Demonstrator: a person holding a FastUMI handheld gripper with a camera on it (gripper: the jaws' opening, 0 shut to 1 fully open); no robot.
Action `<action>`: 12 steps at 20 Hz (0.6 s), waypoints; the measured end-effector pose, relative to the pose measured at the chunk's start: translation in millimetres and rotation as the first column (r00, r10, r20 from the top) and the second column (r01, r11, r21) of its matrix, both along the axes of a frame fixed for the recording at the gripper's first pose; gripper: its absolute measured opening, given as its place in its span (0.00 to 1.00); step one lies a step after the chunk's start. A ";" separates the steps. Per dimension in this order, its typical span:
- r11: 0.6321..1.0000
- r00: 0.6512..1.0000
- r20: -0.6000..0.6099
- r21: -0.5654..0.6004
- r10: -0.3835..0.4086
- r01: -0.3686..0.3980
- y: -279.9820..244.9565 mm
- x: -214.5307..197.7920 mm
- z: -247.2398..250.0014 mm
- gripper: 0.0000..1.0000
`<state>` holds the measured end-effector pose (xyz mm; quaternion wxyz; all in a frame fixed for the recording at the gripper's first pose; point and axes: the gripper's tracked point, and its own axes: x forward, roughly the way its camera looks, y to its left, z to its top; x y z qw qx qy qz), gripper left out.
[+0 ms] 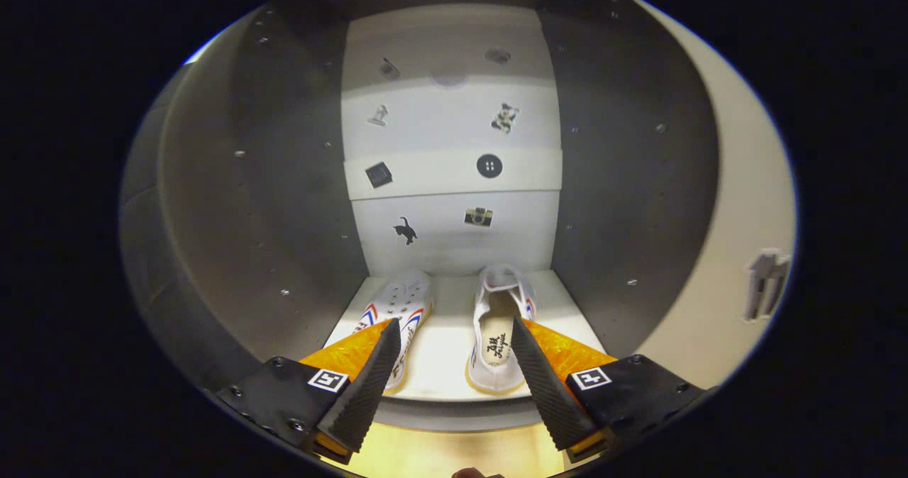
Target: Open the shoe cabinet door, grab the shoes and put them into the shoe cabinet, then close the shoe cabinet door.
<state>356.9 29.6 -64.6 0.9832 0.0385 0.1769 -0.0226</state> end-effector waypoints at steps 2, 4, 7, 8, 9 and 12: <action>0.998 0.997 0.066 -0.054 0.027 -0.023 10.3 -36.8 20.1 0.98; 0.995 0.987 0.149 -0.096 0.053 -0.039 21.9 -75.8 43.0 0.98; 0.985 0.960 0.243 -0.132 0.138 -0.108 47.9 -134.5 67.1 0.98; 0.980 0.952 0.261 -0.153 0.162 -0.126 52.8 -155.4 71.1 0.98; 0.976 0.947 0.268 -0.172 0.178 -0.135 55.3 -176.2 72.4 0.98; 0.969 0.939 0.273 -0.185 0.208 -0.161 57.7 -228.2 68.6 0.98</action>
